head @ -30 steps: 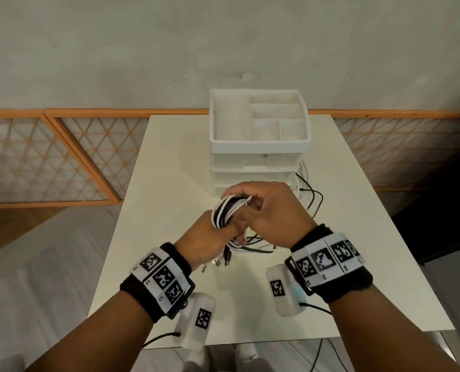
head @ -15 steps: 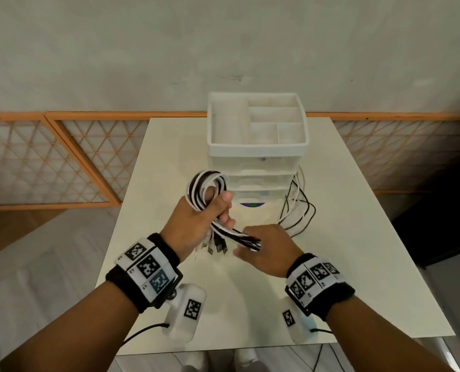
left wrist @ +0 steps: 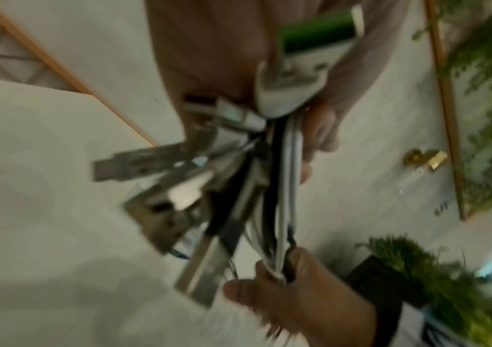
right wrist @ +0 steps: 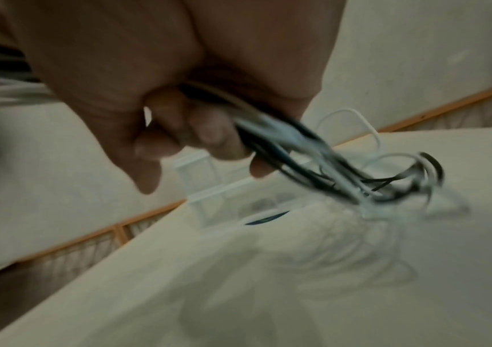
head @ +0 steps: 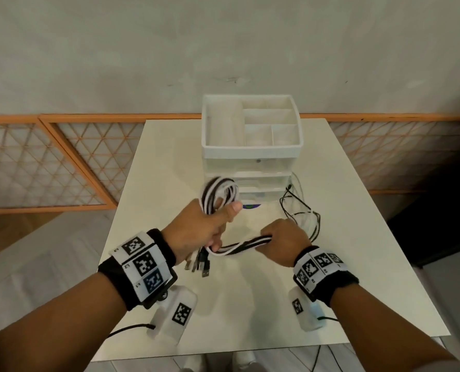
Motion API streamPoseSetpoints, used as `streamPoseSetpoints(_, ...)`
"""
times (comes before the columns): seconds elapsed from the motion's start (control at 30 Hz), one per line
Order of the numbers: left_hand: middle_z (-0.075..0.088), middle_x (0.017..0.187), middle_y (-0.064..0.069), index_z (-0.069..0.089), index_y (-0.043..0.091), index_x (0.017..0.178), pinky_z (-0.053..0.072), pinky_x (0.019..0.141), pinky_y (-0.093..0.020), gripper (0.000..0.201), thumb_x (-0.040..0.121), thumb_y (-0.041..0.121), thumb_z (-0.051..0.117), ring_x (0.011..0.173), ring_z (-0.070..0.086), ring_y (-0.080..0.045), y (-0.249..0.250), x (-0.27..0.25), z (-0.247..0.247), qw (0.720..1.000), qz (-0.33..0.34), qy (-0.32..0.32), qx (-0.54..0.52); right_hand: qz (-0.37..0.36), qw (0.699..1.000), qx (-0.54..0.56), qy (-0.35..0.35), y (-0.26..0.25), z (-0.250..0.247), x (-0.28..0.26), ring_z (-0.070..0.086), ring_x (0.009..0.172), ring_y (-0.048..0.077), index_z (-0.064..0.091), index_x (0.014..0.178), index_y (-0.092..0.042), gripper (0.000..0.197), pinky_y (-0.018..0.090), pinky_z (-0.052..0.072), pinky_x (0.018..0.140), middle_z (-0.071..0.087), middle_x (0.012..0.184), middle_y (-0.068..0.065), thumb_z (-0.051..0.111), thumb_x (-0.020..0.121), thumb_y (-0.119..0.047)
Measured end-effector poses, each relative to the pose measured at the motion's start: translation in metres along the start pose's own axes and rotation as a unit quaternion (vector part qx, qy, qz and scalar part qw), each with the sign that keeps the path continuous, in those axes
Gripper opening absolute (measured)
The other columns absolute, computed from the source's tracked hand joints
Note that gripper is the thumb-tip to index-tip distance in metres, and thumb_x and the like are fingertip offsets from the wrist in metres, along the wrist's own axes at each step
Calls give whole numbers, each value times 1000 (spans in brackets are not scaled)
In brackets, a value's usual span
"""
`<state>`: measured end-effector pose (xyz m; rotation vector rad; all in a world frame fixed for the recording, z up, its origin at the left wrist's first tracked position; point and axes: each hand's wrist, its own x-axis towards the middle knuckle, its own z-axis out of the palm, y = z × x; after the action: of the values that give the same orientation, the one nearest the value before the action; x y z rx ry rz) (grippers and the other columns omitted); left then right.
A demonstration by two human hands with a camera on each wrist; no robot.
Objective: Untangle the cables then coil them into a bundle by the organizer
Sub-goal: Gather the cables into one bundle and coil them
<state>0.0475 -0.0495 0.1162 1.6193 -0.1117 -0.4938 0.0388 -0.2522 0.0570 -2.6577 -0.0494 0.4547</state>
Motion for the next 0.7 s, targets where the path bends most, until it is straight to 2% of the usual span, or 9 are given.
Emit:
streamPoseSetpoints(0.07, 34, 43, 8, 57, -1, 81, 40, 48, -28, 39, 94, 35, 63, 39, 33, -14, -15, 1, 3, 995, -49, 7, 82, 28, 999, -17, 39, 5, -9, 2, 61, 74, 24, 48, 50, -19, 36, 29, 53, 65, 52, 57, -3, 68, 77, -32)
streamPoseSetpoints(0.1, 36, 42, 10, 57, 0, 77, 40, 50, -28, 40, 94, 37, 62, 39, 37, -14, -21, 0, 5, 991, -60, 7, 123, 30, 998, -28, 54, 5, -12, 4, 59, 75, 25, 47, 50, -17, 33, 28, 50, 63, 52, 58, -2, 66, 75, -29)
streamPoseSetpoints(0.23, 44, 44, 8, 47, 15, 63, 39, 53, -22, 45, 89, 48, 65, 42, 43, -13, -33, -1, 15, 968, -70, -46, 236, 28, 997, -24, 61, -6, -17, 7, 58, 74, 26, 43, 49, -22, 29, 25, 39, 62, 48, 60, -5, 62, 71, -22)
streamPoseSetpoints(0.3, 52, 50, 5, 51, 15, 63, 40, 54, -22, 42, 85, 45, 71, 44, 46, -12, -31, -1, 20, 957, -75, -97, 264, 30, 997, -2, 75, -11, -20, 7, 56, 72, 26, 42, 48, -22, 30, 25, 40, 63, 48, 61, -4, 61, 71, -20)
streamPoseSetpoints(0.37, 61, 57, 0, 59, 9, 72, 42, 54, -23, 29, 82, 32, 74, 47, 50, -13, -29, 0, 22, 947, -84, -114, 290, 31, 995, 3, 93, -15, -22, 8, 54, 73, 26, 42, 49, -23, 31, 26, 41, 64, 49, 64, -2, 61, 73, -19)
streamPoseSetpoints(0.43, 72, 69, -2, 69, 10, 78, 47, 53, -26, 10, 80, 19, 66, 52, 55, -17, -27, 2, 21, 955, -92, -89, 267, 28, 993, 11, 117, -18, -24, 7, 54, 70, 24, 43, 49, -22, 33, 26, 41, 62, 50, 61, -3, 64, 75, -22)
streamPoseSetpoints(0.5, 75, 77, -11, 71, 13, 74, 48, 55, -29, 15, 75, 19, 58, 56, 58, -22, -24, 4, 18, 966, -89, -47, 238, 4, 989, 66, 131, -15, -27, 7, 52, 63, 17, 49, 50, -22, 36, 26, 41, 60, 50, 55, -6, 72, 77, -27)
streamPoseSetpoints(0.6, 65, 73, -22, 70, 2, 77, 39, 50, -25, 16, 84, 14, 64, 50, 49, -21, -19, 8, 5, 985, -88, 40, 142, -67, 967, 232, 85, 0, -37, 1, 51, 51, 2, 67, 66, -21, 22, 16, 42, 56, 58, 54, -9, 78, 83, -31)
streamPoseSetpoints(0.7, 57, 74, -17, 68, -4, 85, 33, 44, -21, 19, 93, 13, 64, 41, 37, -12, -14, 13, -8, 991, -84, 85, 60, -92, 943, 315, 54, 20, -41, -5, 57, 57, 9, 73, 79, -10, 23, 18, 46, 64, 66, 63, -2, 68, 93, -28)
